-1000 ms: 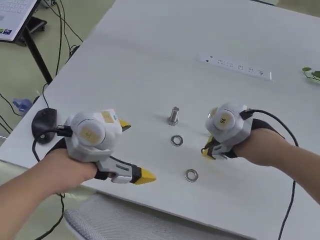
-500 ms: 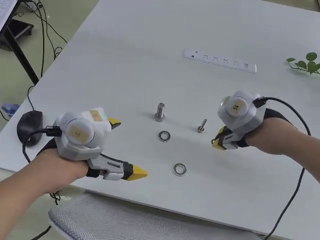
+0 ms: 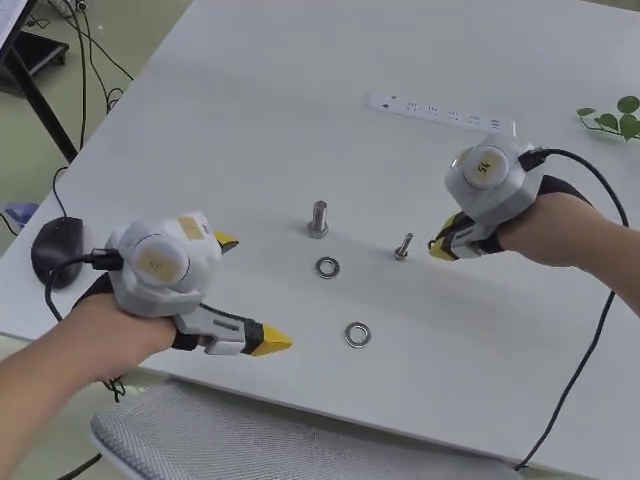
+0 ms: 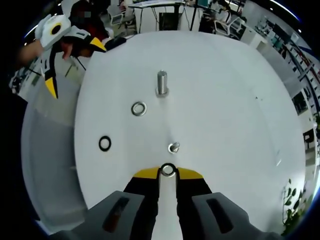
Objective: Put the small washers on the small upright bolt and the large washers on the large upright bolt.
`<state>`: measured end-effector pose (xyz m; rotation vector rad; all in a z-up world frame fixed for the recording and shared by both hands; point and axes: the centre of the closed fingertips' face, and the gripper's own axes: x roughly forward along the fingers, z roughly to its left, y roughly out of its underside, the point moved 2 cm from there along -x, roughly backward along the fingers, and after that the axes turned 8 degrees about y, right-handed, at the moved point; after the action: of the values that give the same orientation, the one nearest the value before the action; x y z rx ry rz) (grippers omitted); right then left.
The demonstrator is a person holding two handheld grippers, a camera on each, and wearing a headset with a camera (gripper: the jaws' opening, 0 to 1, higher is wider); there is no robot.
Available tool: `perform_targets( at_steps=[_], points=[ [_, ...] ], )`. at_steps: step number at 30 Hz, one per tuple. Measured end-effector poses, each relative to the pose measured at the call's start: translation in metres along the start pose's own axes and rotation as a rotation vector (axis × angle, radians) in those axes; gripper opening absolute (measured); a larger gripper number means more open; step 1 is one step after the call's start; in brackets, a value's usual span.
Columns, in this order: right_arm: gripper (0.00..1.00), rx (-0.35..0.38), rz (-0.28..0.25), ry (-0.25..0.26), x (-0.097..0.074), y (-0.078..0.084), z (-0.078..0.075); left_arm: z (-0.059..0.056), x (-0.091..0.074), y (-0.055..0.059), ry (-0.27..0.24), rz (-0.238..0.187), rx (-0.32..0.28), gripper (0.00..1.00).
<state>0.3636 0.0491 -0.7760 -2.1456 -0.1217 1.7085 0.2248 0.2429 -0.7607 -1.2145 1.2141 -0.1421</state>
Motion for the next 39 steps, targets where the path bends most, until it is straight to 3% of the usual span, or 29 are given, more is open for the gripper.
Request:
perform_targets(
  at_steps=[11, 39],
  points=[
    [0.13, -0.022, -0.007, -0.01, 0.014, -0.018, -0.012, 0.005, 0.001, 0.003, -0.006, 0.009, 0.001, 0.89],
    [0.13, -0.058, 0.028, -0.024, 0.028, -0.022, -0.009, 0.01, 0.004, 0.006, 0.011, 0.03, -0.005, 0.86]
  ],
)
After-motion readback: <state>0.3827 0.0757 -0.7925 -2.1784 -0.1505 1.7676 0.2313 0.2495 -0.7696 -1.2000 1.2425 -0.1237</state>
